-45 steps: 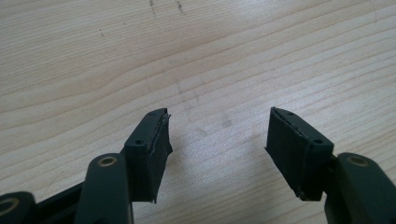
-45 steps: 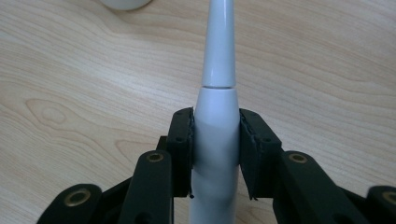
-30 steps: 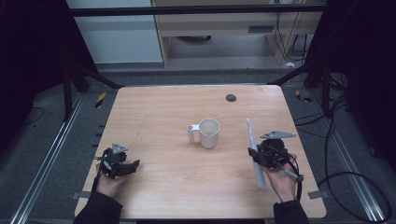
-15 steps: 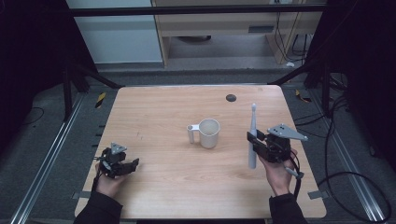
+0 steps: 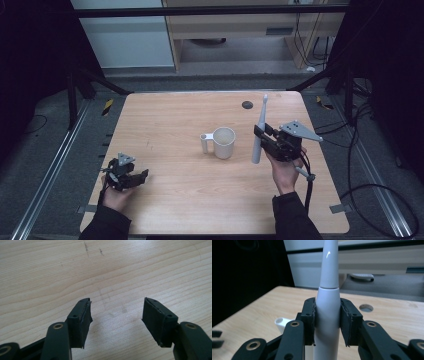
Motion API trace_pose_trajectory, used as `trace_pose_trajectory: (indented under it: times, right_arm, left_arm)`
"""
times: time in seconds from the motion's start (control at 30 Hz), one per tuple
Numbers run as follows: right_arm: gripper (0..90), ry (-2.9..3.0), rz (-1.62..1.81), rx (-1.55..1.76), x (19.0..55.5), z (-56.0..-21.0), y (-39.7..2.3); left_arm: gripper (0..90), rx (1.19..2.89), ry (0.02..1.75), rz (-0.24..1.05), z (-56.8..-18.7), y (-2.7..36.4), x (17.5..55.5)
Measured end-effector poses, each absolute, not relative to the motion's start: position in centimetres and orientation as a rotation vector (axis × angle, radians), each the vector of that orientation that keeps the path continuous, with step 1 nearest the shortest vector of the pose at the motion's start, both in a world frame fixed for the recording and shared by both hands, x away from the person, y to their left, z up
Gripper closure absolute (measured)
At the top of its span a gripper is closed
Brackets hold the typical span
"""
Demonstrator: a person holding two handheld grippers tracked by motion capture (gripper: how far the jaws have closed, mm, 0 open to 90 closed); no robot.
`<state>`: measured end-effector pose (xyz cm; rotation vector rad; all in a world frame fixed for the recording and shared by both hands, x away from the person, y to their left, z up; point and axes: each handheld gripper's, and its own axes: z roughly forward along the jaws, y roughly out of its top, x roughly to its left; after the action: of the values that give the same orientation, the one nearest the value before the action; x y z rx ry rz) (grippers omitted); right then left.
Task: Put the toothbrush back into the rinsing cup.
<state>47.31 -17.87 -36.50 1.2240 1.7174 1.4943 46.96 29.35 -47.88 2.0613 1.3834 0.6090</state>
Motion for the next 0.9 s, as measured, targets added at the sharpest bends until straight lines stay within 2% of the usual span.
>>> trace_pose_trajectory:
  times: [0.9]
  right_arm:
    - [67.5,1.578,1.633,1.205,50.2,-34.9,-15.7]
  left_arm:
    - [38.7,2.047,1.382,0.622,-47.8,29.4,46.9]
